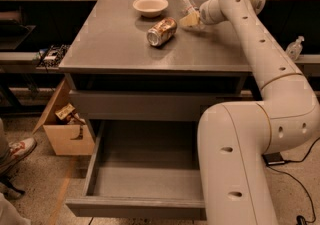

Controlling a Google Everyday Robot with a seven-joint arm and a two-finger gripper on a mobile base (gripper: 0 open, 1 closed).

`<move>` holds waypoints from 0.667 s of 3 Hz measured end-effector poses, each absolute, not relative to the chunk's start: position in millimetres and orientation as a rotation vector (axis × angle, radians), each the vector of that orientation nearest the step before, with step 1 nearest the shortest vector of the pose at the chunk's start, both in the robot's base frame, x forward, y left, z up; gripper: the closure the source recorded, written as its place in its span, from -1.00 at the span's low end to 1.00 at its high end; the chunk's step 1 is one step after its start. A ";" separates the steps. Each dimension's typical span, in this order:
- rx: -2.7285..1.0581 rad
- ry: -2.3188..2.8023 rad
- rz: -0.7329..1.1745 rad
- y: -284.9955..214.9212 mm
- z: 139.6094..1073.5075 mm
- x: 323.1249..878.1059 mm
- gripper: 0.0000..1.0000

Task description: Place water bottle into middle drawer

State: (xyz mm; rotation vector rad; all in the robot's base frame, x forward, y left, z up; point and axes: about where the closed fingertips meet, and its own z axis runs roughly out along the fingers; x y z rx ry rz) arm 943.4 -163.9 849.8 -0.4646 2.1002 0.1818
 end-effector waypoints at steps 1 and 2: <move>-0.455 2.101 0.201 -164.8 848.3 943.4 0.04; -0.435 2.108 0.218 -172.8 848.8 939.5 0.48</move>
Offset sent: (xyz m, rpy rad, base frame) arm -0.0104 -0.0264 0.0083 0.0598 0.0164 -0.0250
